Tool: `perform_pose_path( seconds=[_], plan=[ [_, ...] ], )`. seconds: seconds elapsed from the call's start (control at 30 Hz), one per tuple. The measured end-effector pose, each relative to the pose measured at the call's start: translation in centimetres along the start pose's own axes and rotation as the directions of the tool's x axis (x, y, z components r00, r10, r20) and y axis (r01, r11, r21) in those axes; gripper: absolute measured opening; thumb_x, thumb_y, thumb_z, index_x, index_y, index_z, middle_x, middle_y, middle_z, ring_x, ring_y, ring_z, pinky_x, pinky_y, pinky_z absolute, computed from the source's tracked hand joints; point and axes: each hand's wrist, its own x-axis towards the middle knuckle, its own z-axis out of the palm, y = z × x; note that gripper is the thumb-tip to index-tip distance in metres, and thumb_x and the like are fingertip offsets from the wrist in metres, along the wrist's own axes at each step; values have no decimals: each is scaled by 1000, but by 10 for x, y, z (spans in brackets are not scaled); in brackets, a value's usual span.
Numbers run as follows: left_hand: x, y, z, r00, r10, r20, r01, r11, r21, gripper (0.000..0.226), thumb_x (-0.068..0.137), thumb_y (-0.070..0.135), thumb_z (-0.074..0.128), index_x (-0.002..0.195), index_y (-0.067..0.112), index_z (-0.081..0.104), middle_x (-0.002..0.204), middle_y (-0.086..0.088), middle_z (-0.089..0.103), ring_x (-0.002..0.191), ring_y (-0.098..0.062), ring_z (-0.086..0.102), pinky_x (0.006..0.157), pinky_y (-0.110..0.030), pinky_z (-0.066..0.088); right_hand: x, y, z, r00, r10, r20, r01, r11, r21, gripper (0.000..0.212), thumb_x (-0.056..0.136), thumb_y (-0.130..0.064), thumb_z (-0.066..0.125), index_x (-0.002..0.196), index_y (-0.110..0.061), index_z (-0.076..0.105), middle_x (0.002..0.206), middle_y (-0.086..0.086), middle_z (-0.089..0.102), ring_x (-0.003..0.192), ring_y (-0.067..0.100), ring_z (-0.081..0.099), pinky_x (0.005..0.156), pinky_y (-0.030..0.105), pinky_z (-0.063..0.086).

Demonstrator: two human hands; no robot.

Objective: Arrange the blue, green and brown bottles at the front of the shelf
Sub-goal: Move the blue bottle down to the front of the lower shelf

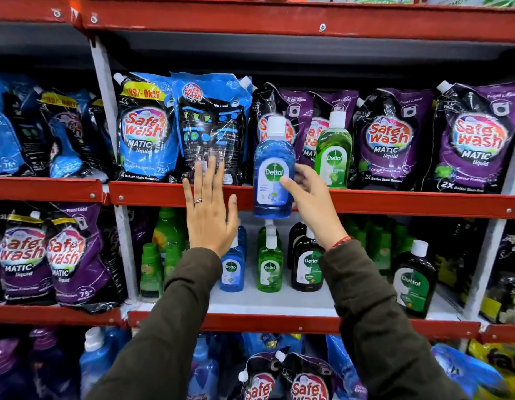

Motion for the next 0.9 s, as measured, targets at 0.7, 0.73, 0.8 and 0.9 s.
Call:
perform_pose_path(
  seconds=[0.7, 0.73, 0.8, 0.9],
  plan=[
    [-213, -73, 51, 753, -192, 630, 160, 981, 109, 82, 96, 62, 35, 154, 5, 30, 162, -17, 32, 153, -30, 17, 124, -40, -7, -118, 171, 78, 953, 284, 109, -273, 957, -103, 31, 96, -13, 62, 125, -11, 56, 126, 9, 64, 101, 8, 63, 81, 11, 51],
    [-217, -75, 54, 726, -224, 651, 177, 975, 138, 86, 95, 68, 29, 152, 3, 35, 159, -19, 38, 152, -32, 22, 122, -41, -5, -117, 179, 82, 949, 299, 98, -287, 951, -114, 31, 96, -12, 62, 126, -9, 55, 127, 10, 63, 104, 9, 62, 80, 7, 49],
    [-223, -77, 59, 700, -254, 667, 185, 967, 174, 93, 94, 74, 18, 150, 3, 38, 156, -21, 42, 150, -36, 28, 120, -42, -3, -115, 190, 90, 945, 317, 77, -306, 944, -125, 33, 95, -11, 62, 127, -6, 54, 128, 11, 62, 113, 15, 60, 81, 5, 48],
    [-224, -79, 62, 710, -255, 656, 161, 966, 201, 96, 94, 76, 11, 151, 4, 37, 157, -20, 41, 149, -37, 30, 120, -43, -2, -109, 198, 100, 936, 346, 70, -337, 934, -115, 39, 95, -10, 62, 132, -3, 52, 129, 8, 59, 118, 17, 57, 95, 27, 53]
  ],
)
